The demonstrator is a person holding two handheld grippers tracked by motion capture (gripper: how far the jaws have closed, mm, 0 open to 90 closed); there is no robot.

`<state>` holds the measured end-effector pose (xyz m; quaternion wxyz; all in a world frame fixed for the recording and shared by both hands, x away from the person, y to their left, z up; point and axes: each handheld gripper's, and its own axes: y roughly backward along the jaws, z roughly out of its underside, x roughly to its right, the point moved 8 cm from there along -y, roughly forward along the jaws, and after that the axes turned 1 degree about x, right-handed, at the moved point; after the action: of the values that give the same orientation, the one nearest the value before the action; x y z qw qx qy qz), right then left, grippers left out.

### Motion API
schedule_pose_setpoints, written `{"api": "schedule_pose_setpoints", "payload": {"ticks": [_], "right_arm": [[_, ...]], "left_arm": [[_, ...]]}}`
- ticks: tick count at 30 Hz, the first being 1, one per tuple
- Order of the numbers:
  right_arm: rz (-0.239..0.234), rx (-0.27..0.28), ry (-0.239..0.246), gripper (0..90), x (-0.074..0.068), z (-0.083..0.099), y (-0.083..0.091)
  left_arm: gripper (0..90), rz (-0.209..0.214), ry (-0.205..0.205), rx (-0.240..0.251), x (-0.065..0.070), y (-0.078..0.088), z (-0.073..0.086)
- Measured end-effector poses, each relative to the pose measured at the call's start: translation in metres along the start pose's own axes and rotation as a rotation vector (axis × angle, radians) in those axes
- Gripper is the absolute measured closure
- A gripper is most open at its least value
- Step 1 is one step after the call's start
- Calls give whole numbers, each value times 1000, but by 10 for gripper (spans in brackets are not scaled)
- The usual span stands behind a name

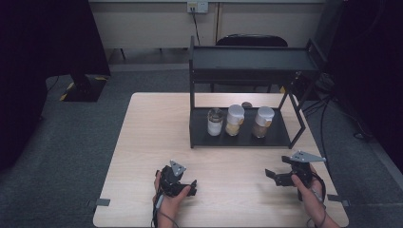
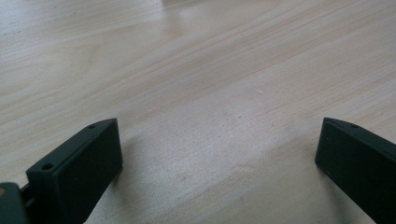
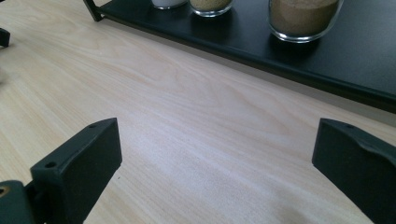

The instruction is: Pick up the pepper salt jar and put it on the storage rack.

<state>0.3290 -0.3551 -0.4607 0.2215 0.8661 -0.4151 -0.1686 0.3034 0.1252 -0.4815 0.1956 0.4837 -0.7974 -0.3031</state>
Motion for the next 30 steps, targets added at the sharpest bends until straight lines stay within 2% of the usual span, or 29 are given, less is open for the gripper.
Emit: {"api": "schedule_pose_setpoints", "payload": {"ticks": [30], "right_arm": [[-12,-17,6,5,0,10,11]], "left_arm": [[0,0,0,0,0,0,0]]}}
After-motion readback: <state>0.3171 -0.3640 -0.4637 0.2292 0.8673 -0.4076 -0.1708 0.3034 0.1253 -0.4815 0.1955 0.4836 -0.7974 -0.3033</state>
